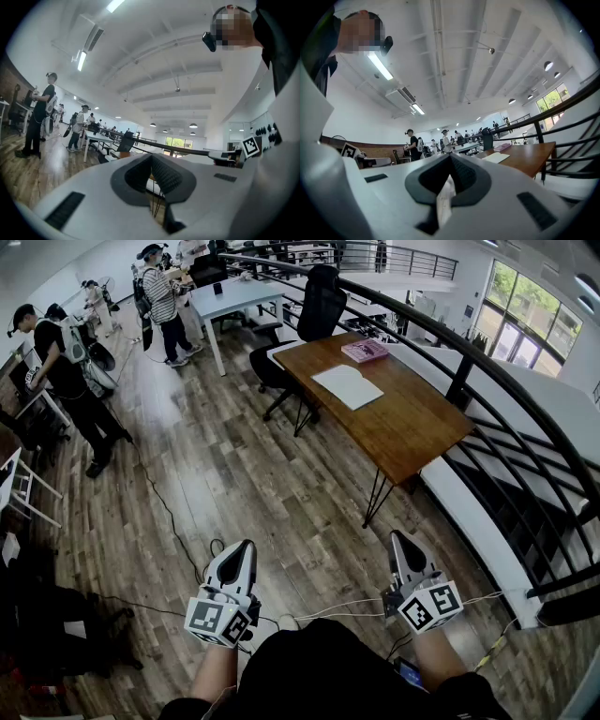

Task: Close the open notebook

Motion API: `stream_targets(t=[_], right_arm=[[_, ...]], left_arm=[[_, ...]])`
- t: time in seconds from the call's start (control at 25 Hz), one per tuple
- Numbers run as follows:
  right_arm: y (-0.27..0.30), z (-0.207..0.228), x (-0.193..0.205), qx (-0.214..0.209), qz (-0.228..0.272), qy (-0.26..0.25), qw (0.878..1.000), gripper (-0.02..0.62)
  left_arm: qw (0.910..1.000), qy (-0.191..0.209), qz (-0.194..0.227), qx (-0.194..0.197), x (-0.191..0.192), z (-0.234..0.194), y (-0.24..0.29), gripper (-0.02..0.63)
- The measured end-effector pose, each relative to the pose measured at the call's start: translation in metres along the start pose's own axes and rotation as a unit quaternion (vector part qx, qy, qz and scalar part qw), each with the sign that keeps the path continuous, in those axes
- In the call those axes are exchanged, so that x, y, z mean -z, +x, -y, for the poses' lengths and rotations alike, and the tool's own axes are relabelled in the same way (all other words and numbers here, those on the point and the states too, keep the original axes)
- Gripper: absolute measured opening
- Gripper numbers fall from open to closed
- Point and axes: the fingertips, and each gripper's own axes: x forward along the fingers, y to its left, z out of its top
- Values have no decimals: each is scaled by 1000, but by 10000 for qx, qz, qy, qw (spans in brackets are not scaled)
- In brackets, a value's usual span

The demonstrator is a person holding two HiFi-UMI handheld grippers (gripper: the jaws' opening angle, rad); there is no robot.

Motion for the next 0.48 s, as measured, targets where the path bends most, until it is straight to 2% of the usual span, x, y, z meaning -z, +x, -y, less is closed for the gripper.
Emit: stream_targets(t=[0.32,0.48], right_arm=[[-5,2,0,-86,-8,-18,10000,-6],[-8,2,-5,-191,91,212,9996,-5]], left_arm=[[10000,-60,20,-55,1,8,-3,14],[10000,-55,42,-48,0,14,-4,14]])
